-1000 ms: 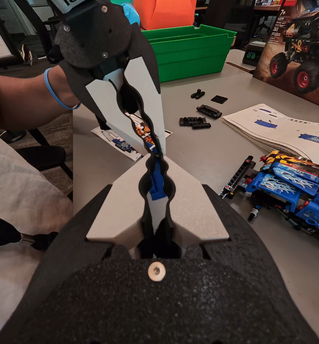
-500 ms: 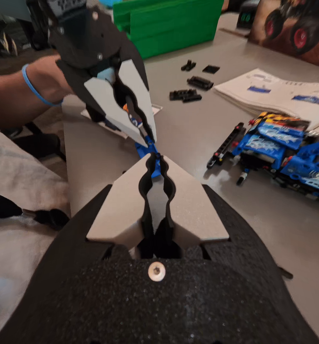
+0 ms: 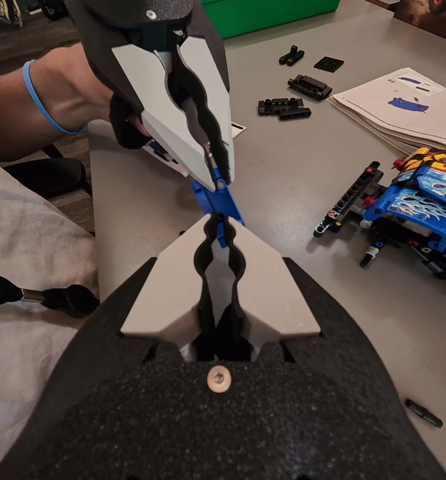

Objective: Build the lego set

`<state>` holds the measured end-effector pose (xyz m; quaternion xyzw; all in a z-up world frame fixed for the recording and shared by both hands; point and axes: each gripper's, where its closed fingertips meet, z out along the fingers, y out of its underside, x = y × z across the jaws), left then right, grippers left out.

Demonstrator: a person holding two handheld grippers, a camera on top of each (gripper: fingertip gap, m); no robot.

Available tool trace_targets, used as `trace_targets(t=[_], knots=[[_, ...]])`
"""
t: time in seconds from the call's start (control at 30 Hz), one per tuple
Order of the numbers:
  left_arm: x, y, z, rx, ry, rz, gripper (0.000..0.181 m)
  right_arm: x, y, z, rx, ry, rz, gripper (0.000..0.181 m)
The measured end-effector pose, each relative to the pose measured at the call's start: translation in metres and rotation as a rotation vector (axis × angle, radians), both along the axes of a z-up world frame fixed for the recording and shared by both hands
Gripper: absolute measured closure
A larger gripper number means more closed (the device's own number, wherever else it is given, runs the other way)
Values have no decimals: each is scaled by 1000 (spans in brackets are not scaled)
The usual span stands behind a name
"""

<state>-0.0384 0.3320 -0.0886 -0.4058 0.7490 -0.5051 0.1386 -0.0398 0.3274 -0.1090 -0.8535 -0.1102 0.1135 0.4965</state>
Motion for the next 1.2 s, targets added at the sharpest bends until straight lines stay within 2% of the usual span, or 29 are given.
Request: trace_targets(t=[0.13, 0.27, 0.37, 0.47, 0.63, 0.77, 0.87, 1.0, 1.2], knots=[[0, -8, 24, -162, -52, -16, 178, -4, 1, 2, -1, 41, 12, 177], [3, 2, 9, -17, -56, 43, 178, -1, -1, 21, 82, 109, -9, 177], [0, 10, -5, 82, -33, 65, 177, 11, -5, 18, 69, 69, -44, 177], [-3, 7, -10, 109, -9, 51, 177, 14, -8, 17, 66, 56, -51, 178], [-7, -1, -4, 283, -19, -16, 177, 17, -11, 19, 72, 49, -64, 178], [-13, 10, 3, 394, 96, -100, 177, 26, -19, 23, 81, 56, -90, 177], [-14, 21, -6, 520, 173, -167, 177, 29, -25, 22, 80, 51, -105, 177], [-12, 18, -14, 550, 206, -243, 177, 29, -30, 20, 73, 45, -109, 177], [-7, 16, -15, 526, 215, -259, 176, 27, -31, 18, 70, 46, -98, 177]])
